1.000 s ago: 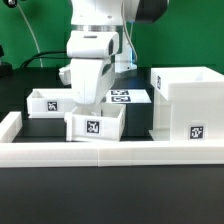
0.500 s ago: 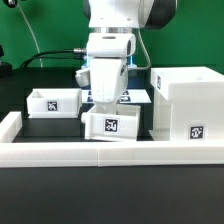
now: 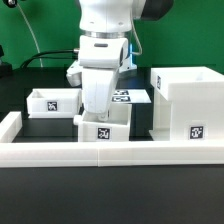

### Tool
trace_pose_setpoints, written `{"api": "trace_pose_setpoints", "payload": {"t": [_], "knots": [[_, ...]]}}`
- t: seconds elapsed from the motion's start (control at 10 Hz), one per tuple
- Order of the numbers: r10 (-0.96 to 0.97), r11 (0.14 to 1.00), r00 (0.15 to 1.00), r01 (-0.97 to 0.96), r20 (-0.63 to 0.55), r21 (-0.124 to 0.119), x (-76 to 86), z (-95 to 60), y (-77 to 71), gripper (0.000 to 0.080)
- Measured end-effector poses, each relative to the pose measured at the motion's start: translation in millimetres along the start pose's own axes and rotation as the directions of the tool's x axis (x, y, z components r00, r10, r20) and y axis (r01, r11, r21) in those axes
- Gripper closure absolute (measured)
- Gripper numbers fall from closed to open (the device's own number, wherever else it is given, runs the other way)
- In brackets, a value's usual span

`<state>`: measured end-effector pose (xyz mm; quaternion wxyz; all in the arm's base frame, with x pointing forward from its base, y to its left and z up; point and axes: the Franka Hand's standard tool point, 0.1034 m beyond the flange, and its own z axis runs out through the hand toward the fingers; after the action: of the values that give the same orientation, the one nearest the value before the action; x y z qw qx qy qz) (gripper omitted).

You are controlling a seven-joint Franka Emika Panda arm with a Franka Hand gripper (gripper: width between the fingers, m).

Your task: Assemble drawer

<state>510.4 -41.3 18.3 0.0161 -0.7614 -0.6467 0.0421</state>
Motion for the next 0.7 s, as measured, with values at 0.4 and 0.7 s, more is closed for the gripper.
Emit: {"api": "trace_pose_setpoints", "payload": {"t": [0.4, 0.7], "knots": [[-0.044, 0.999, 0.999, 0.044, -0.001, 0.029, 11.4, -4.8, 3.8, 0.0757], [-0.032, 0.999, 1.0, 0.032, -0.002, 0.031, 2.1, -3.1, 3.2, 0.0757]]}}
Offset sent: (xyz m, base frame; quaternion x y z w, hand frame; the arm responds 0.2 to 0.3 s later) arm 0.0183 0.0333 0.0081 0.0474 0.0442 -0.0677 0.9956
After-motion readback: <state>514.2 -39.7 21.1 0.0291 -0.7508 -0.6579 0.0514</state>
